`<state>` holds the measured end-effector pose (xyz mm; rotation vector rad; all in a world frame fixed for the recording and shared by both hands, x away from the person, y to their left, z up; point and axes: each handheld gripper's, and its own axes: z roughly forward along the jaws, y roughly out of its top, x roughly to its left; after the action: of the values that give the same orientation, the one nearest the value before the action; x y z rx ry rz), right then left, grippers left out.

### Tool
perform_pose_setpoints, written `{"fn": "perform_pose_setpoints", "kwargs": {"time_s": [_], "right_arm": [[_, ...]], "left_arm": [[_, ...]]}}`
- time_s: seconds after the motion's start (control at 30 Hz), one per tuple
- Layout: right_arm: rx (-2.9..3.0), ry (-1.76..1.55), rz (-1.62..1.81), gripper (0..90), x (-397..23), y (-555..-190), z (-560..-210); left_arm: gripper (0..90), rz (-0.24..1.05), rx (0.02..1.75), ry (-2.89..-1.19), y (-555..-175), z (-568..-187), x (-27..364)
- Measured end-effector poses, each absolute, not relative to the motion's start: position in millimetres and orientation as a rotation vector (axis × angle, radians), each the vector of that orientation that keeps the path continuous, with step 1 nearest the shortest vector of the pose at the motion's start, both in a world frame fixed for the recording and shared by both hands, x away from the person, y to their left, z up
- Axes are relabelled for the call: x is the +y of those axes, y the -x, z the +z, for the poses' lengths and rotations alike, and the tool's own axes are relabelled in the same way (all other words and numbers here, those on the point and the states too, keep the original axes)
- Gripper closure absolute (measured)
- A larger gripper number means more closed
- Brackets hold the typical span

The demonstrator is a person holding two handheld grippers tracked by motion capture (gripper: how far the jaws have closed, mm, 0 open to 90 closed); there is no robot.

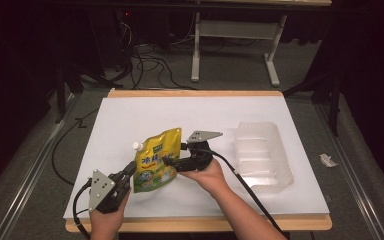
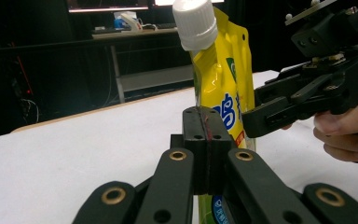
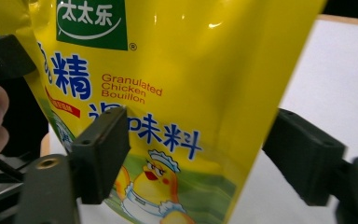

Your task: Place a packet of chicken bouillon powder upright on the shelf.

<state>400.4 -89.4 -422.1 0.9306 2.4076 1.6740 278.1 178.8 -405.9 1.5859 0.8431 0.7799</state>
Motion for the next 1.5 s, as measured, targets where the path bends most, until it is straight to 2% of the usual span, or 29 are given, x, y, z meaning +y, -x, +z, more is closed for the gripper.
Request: {"fn": "perform_pose_setpoints", "kwargs": {"time_s": [0.03, 0.07, 0.1, 0.13, 0.17, 0.27, 0.3, 0.37, 0.63, 0.87, 1.13, 1.5], "right_arm": [[2.413, -0.928, 1.685, 33.3, -88.8, -400.8, -422.5], [2.416, -0.914, 1.696, 44.5, -88.6, -400.5, -422.2], [2.416, -0.914, 1.696, 44.5, -88.6, -400.5, -422.2], [2.413, -0.915, 1.69, 49.0, -89.0, -399.9, -421.7], [2.406, -0.912, 1.687, 57.6, -90.7, -399.1, -421.3], [2.399, -0.899, 1.669, 76.1, -96.0, -395.0, -419.4], [2.379, -0.86, 1.646, 85.9, -99.4, -388.4, -416.5], [2.369, -0.839, 1.64, 89.5, -101.1, -385.0, -414.8], [2.314, -0.786, 1.608, 90.0, -118.4, -358.7, -398.3], [2.239, -0.775, 1.533, 90.0, -144.8, -336.0, -391.3], [2.145, -0.826, 1.494, 90.0, -181.0, -312.2, -396.1], [2.142, -0.844, 1.487, 90.0, -194.7, -302.8, -411.9]], "left_arm": [[90.0, 0.779, 0.846, -1.585, -278.3, -405.9, 179.2], [90.0, 0.778, 0.852, -1.58, -278.6, -406.0, 179.7], [90.0, 0.777, 0.856, -1.579, -278.8, -406.0, 180.2], [90.0, 0.774, 0.862, -1.577, -279.2, -406.2, 180.9], [90.0, 0.774, 0.866, -1.575, -279.6, -406.4, 181.2], [90.0, 0.774, 0.88, -1.572, -281.0, -406.8, 182.1], [90.0, 0.77, 0.882, -1.571, -281.6, -406.8, 182.1], [90.0, 0.766, 0.888, -1.568, -282.4, -407.2, 181.4], [90.0, 0.744, 0.877, -1.567, -286.0, -407.0, 172.3], [90.0, 0.693, 0.833, -1.613, -291.8, -408.8, 146.7], [90.0, 0.662, 0.791, -1.655, -304.4, -413.9, 108.7], [90.0, 0.657, 0.752, -1.713, -301.0, -423.4, 99.8]]}}
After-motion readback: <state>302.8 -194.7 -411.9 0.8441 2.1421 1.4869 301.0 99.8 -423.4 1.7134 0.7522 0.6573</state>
